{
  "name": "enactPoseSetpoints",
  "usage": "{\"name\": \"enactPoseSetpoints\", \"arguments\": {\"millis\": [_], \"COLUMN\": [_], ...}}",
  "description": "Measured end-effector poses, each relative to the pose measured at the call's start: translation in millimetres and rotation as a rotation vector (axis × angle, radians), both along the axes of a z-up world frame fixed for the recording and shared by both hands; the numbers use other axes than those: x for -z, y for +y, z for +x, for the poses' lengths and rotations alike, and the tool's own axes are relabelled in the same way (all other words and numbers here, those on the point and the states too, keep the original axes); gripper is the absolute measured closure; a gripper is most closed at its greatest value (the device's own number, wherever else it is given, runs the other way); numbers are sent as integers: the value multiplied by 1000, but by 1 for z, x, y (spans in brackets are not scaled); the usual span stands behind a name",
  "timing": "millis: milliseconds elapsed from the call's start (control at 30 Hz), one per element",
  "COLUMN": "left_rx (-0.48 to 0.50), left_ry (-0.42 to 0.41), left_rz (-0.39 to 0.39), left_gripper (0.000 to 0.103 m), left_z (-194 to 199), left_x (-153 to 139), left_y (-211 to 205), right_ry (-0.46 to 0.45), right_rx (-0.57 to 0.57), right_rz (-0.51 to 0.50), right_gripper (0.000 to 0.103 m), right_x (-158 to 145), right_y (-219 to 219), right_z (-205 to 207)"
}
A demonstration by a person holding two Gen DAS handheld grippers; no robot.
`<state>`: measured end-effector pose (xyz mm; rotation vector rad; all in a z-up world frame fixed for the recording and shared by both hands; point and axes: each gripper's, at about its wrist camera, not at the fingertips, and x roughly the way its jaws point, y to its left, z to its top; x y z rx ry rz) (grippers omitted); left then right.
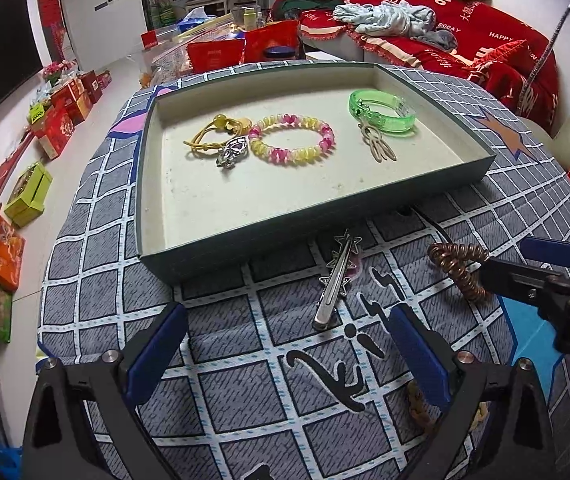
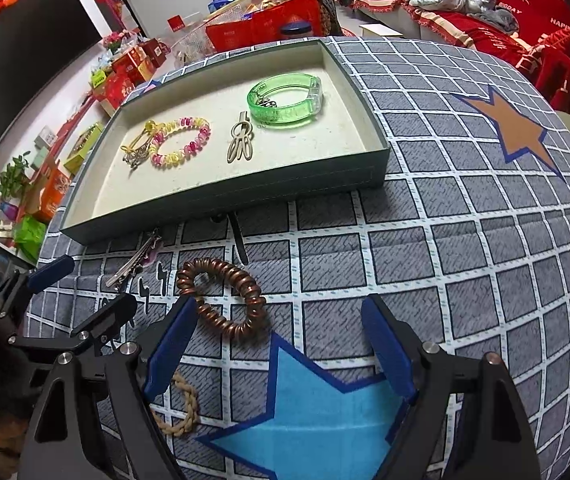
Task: Organize jewelry
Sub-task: 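Grasp the silver hair clip with the left tool while the right tool grasps the brown coiled hair tie, then carry the hair clip and coiled hair tie with both tools over the tray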
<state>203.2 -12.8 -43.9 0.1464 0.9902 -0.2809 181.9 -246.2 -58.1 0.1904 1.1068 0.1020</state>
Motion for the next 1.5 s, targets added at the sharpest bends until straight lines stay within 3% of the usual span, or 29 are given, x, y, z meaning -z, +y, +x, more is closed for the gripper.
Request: {"name": "enactPoseSetpoints", "arguments": {"millis": [267,500,667,800,900,1000,1067,1500], "left_rx": [10,10,21,39,61,66,71,68], "left_ry": [7,13,9,12,7,9,8,-12], "left_rz": [14,13,16,2,3,1,-3,-43], "left_gripper": [0,4,10,26,49,55,69,69], "left_z": [3,6,5,4,3,2,1,-6], "left_x": [5,7,5,3,1,0,-1,-13], "left_y": [-5,-9,-13,-16,-19,-20,-19,-9], "right_ry": [9,3,-2,-5,-2,-2,-6,-32], "right_rx": [-25,-66,-84,-94,-95,-90,-85,-52], "right_rz": [-40,-112,-141,-173,-167,-161,-155,-80], "right_gripper": [20,46,51,76,87,88,89,90], "right_x": [4,3,3,2,1,1,0,-14], "right_y": [10,20,24,27,27,25,23,10], "right_z": [3,5,2,0,0,-1,-2,-6]}}
